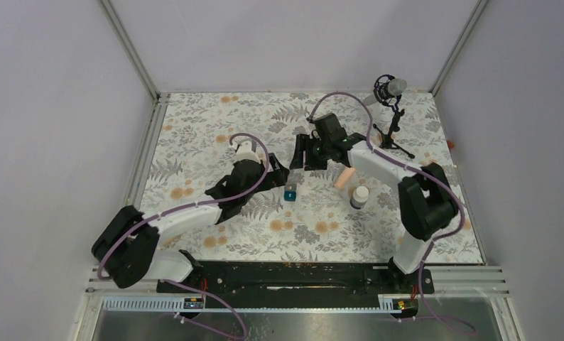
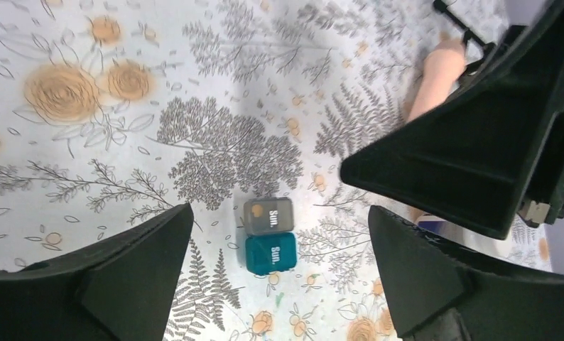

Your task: Sort the pills into containers

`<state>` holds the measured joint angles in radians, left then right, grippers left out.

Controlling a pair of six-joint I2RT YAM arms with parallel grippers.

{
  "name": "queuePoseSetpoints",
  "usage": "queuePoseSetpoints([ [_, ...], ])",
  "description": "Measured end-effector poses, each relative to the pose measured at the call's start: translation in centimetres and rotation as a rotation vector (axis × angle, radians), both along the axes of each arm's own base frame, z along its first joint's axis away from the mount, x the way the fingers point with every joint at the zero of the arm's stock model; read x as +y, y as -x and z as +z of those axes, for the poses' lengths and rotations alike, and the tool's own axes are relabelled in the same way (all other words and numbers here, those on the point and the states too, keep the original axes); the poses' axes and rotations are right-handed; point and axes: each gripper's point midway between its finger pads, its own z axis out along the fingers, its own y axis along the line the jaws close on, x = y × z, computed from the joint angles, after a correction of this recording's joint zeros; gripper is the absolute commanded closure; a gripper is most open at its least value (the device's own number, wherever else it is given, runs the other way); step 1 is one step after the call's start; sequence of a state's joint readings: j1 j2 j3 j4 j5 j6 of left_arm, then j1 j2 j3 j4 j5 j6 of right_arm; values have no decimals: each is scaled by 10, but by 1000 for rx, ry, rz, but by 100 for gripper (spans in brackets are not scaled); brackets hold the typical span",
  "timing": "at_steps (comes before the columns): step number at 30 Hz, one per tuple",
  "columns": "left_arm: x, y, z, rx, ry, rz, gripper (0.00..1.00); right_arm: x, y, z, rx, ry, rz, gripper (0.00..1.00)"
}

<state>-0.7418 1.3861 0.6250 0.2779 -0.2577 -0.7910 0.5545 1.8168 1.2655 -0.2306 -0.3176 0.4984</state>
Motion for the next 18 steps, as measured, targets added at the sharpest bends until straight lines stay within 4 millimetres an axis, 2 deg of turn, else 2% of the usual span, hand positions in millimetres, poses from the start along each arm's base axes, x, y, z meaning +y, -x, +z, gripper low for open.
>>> queuePoseSetpoints([
  [5, 20, 6, 47, -87, -48, 6, 1, -37, 9, 57, -147, 77, -63, 20],
  [7, 31, 11, 63, -110, -70, 16, 1, -59, 19, 86, -223, 106, -110, 10],
  [10, 51, 21, 86, -152, -95, 39, 1, -104, 37, 136, -341, 156, -218, 2],
  [13, 73, 33, 107, -192, -120, 74, 1, -153, 62, 177, -452, 204, -339, 1],
  [18, 106, 54, 128, -228, -144, 121, 1, -217, 110, 222, -603, 226, -503, 1],
])
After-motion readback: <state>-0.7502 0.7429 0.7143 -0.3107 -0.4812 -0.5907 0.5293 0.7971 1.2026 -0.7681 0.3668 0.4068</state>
